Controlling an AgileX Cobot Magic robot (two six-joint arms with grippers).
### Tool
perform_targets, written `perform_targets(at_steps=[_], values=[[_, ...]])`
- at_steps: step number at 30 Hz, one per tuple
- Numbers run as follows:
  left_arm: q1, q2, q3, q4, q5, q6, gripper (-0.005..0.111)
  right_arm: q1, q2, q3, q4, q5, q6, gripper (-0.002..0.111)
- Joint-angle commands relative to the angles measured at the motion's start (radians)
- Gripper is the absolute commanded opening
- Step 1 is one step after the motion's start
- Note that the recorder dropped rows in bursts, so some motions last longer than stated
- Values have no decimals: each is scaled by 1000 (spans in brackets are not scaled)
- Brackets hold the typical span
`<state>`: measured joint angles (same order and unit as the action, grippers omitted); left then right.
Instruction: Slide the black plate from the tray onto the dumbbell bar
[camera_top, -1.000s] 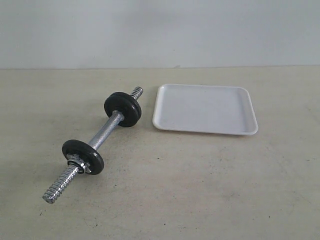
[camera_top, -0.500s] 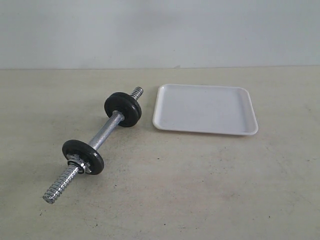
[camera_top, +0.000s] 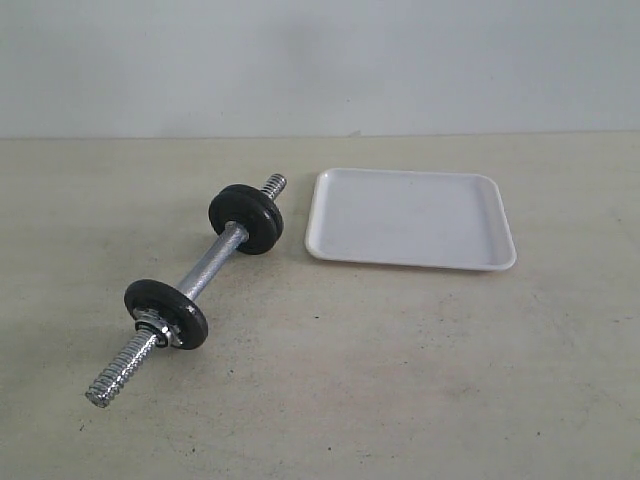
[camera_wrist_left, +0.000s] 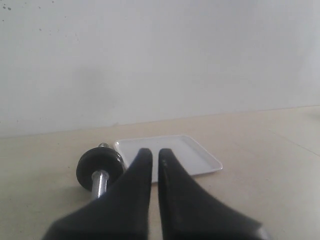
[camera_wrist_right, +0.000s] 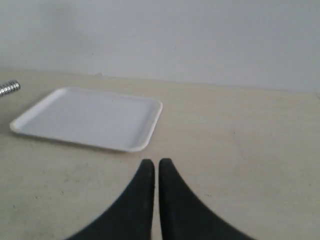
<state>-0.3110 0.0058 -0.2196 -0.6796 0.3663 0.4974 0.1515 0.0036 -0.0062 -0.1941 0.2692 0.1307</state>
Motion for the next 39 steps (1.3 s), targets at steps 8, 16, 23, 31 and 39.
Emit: perform_targets(at_steps=[8, 16, 23, 31, 39], values=[[0, 0, 4, -13, -1, -11, 4, -3, -4, 6, 62, 71, -123, 1], [0, 0, 4, -13, -1, -11, 4, -3, -4, 6, 62, 64, -115, 1], [0, 0, 4, -13, -1, -11, 4, -3, -4, 6, 62, 64, -115, 1], [0, 0, 4, -13, 1, -11, 4, -3, -4, 6, 62, 64, -115, 1], [4, -6, 4, -13, -4, -11, 4, -3, -4, 6, 62, 64, -115, 1]])
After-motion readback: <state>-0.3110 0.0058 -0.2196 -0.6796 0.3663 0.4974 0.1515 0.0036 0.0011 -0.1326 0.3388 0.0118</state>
